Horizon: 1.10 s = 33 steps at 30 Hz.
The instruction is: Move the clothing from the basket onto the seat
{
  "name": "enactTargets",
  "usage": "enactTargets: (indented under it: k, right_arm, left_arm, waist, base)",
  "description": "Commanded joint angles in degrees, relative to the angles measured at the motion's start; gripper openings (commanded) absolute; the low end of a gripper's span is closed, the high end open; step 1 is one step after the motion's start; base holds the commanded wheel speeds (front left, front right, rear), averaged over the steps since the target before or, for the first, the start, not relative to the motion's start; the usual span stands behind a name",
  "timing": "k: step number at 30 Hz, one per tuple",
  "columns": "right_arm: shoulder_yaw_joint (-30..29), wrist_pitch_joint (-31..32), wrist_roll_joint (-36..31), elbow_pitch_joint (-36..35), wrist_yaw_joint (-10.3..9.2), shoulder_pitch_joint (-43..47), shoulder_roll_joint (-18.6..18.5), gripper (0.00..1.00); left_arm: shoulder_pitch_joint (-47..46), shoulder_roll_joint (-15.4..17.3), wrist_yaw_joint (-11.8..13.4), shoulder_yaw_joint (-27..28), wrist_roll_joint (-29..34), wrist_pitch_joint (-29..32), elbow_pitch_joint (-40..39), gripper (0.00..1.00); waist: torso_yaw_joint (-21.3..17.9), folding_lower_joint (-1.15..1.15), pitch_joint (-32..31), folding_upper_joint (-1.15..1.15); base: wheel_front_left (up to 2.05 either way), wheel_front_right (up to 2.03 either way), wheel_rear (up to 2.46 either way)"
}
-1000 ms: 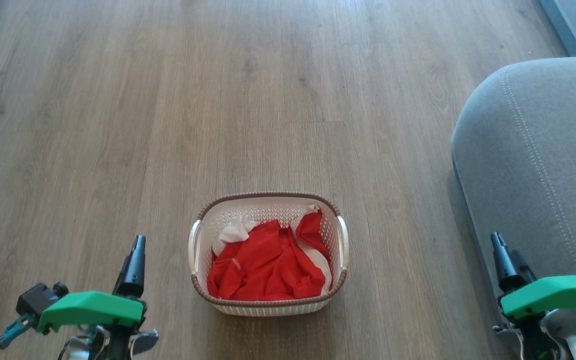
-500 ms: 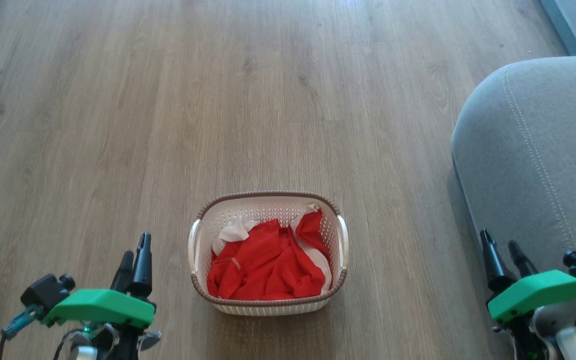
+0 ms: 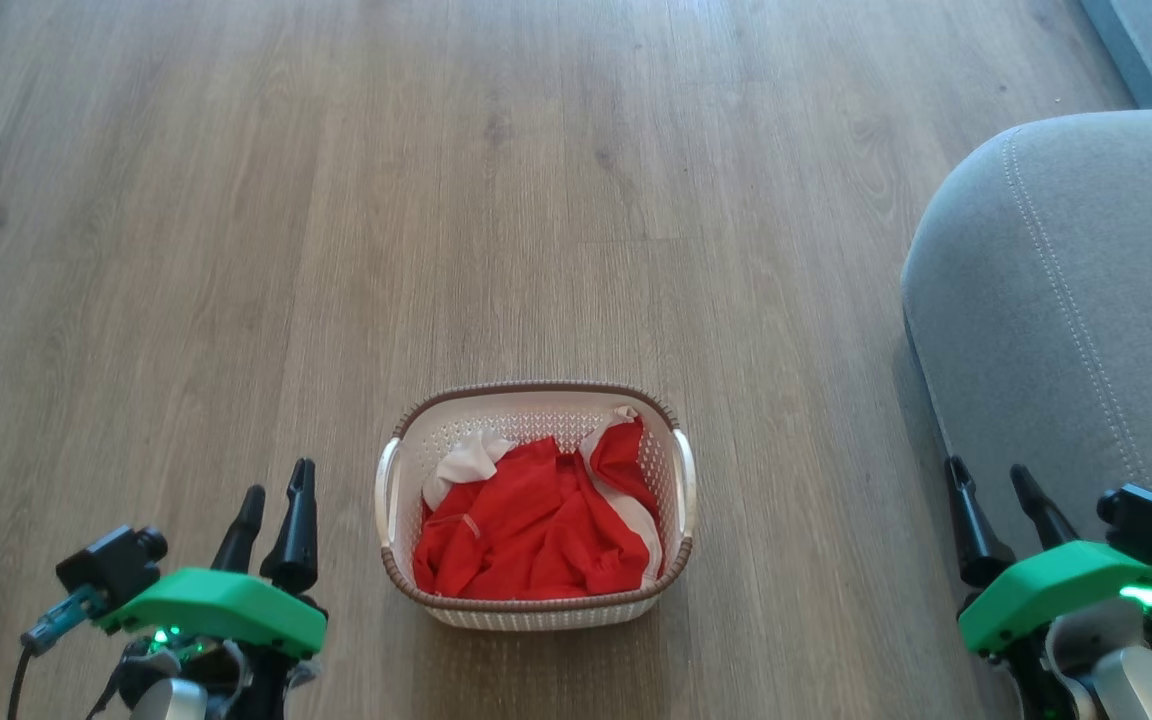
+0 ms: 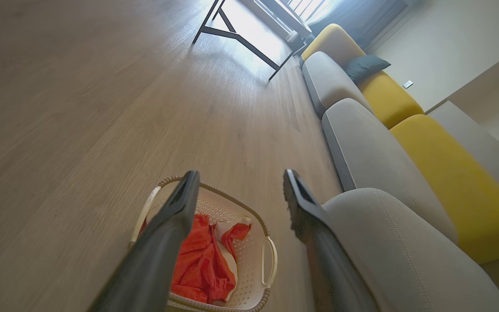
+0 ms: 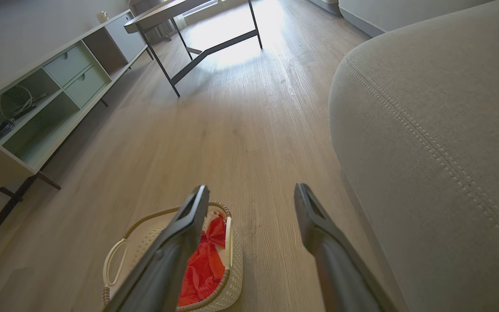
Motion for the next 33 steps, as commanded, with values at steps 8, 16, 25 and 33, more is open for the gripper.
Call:
enactTargets:
  k: [8, 16, 25, 33]
  right_arm:
    - [1.93, -2.17, -5.98, -2.45, 0.29, -3.17, -2.69, 1.00]
    - [2.06, -3.51, -10.52, -3.04, 0.31, -2.86, -3.37, 1.00]
    - [2.14, -5.19, -16.67, -3.96, 0.35, -1.99, -4.13, 1.00]
    - [2.36, -6.54, -20.74, -4.63, 0.37, -1.68, -4.53, 1.00]
  left_arm:
    - [-3.54, 1.63, -0.26, 0.40, 6.31, -2.06, -2.28, 1.00]
    - [-3.56, 2.07, -0.29, -0.18, 11.30, -3.42, -2.37, 1.00]
    - [-3.55, 2.75, -0.33, -0.56, 17.52, -5.12, -2.32, 1.00]
    - [-3.78, 3.21, -0.36, -0.75, 22.27, -6.49, -2.07, 1.00]
  waist:
    - [-0.01, 0.00, -0.08, 0.00]
    - [0.00, 0.00, -0.11, 0.00]
    - [-0.33, 0.00, -0.09, 0.00]
    - [-0.52, 0.00, 0.09, 0.00]
  base:
    - [0.00, 0.00, 0.00]
    - [0.00, 0.00, 0.00]
    - [0.00, 0.00, 0.00]
    - [0.00, 0.00, 0.00]
